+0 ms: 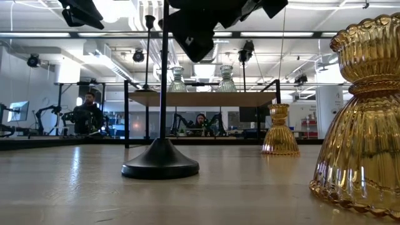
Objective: Pick & Place candle stick holders
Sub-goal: Put the black candle holder on the shelf
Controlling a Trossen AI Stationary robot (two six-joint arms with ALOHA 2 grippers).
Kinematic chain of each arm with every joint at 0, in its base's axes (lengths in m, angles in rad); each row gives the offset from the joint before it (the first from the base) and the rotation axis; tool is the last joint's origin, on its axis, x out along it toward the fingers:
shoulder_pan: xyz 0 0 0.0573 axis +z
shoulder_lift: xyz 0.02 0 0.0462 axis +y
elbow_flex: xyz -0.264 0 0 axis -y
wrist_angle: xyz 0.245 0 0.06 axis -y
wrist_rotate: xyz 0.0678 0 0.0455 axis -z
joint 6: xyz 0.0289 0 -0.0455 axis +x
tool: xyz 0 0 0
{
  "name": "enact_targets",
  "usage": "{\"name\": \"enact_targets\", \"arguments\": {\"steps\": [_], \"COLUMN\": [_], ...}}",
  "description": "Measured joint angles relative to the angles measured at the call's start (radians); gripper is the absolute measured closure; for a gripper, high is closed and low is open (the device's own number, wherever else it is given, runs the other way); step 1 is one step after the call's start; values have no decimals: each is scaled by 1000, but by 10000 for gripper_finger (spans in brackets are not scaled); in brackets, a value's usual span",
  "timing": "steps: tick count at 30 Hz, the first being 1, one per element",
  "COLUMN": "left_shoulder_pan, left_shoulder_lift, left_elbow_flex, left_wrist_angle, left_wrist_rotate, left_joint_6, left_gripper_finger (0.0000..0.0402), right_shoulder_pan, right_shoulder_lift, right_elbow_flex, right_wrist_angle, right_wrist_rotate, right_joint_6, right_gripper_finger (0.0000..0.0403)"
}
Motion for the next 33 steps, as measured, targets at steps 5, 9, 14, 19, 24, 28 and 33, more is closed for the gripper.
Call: {"name": "enact_targets", "arguments": {"steps": [5,9,14,19,24,28,33], "left_shoulder_pan": [0,0,0,0,0,0,0], "left_shoulder_lift": [0,0,0,0,0,0,0], "left_elbow_flex": [0,0,0,0,0,0,0], "left_wrist_angle": [-7,-8,-8,-8,-8,-10,-17], "left_wrist_rotate": [0,0,0,0,0,0,-23], "left_joint_6": [1,1,1,1,-1,-4,-5], "left_gripper_finger": [232,232,232,232,232,232,232], "right_shoulder_pan": [1,3,7,9,8,10,8], "right_shoulder_lift": [0,0,0,0,0,-1,-24], "right_elbow_flex": [6,12,9,9,9,9,9], "right_wrist_angle": [3,11,26,27,35,38,-13], "right_wrist_rotate": [2,3,6,9,14,46,85], "right_joint_6": [-2,-7,-10,-16,-22,-26,-47], "right_gripper_finger": [283,300,322,352,388,392,393]}}
